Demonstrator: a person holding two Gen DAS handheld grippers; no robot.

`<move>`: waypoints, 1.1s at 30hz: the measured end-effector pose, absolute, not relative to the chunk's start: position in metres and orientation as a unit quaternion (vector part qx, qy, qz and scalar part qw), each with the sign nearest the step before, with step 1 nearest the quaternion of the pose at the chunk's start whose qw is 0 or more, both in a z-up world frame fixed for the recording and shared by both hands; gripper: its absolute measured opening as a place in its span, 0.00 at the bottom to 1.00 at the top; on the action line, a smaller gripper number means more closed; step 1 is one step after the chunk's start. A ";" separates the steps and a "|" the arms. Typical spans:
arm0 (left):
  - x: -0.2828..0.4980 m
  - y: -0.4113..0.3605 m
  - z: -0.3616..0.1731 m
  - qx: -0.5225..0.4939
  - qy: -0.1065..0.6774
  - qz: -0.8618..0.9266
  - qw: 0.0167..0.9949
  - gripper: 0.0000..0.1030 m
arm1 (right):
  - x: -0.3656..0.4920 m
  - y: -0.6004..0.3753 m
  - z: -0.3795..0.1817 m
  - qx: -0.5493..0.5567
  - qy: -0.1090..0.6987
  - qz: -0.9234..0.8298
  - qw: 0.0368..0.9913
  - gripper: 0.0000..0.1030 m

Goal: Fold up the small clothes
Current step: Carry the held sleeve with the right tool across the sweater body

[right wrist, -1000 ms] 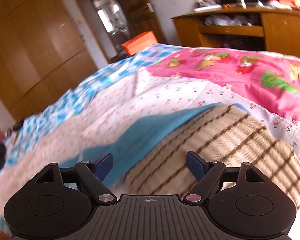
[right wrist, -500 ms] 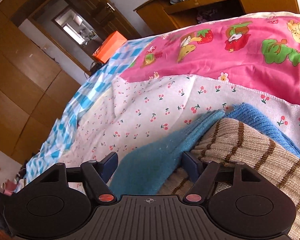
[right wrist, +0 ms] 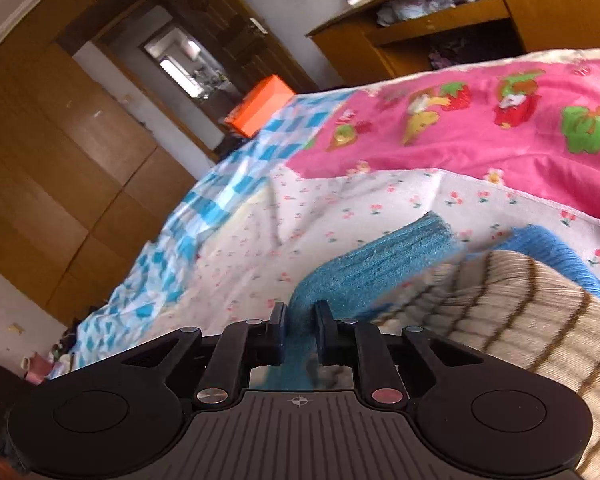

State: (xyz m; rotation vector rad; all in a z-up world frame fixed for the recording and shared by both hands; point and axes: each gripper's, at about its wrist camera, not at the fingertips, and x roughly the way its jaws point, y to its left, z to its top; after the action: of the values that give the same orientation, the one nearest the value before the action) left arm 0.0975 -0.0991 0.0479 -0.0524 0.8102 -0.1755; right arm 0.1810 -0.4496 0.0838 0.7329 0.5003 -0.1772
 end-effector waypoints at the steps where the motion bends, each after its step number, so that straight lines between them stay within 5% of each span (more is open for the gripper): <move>1: 0.096 -0.091 0.048 -0.030 0.391 -0.080 0.916 1.00 | 0.185 -0.432 0.093 0.341 0.239 -0.062 0.907 0.11; 3: 0.091 -0.074 0.048 -0.038 0.386 -0.068 0.919 1.00 | 0.193 -0.388 0.110 0.312 0.237 0.002 0.920 0.04; 10: 0.070 0.003 0.041 -0.070 0.366 0.001 0.928 1.00 | 0.202 -0.189 0.111 0.141 0.303 0.210 0.919 0.02; 14: 0.056 0.029 0.032 -0.066 0.352 0.032 0.933 1.00 | 0.198 -0.184 0.083 0.135 0.348 0.172 0.912 0.03; 20: 0.066 0.028 0.018 -0.088 0.368 0.013 0.925 1.00 | 0.192 -0.301 0.084 0.098 0.339 -0.008 0.936 0.15; 22: 0.068 0.020 0.018 -0.079 0.367 0.005 0.927 1.00 | 0.188 -0.320 0.085 0.043 0.333 -0.030 0.942 0.34; 24: 0.069 0.014 0.017 -0.071 0.367 -0.001 0.928 1.00 | 0.188 -0.319 0.079 -0.032 0.329 -0.039 0.943 0.43; 33: 0.072 0.007 0.010 -0.062 0.382 0.004 0.922 1.00 | 0.250 -0.256 0.034 -0.208 0.326 0.014 0.922 0.44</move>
State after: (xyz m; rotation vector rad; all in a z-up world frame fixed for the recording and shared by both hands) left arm 0.0723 0.0066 0.0103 -0.1282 0.7837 0.0077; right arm 0.2500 -0.2564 0.0341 -0.4267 0.6694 0.0293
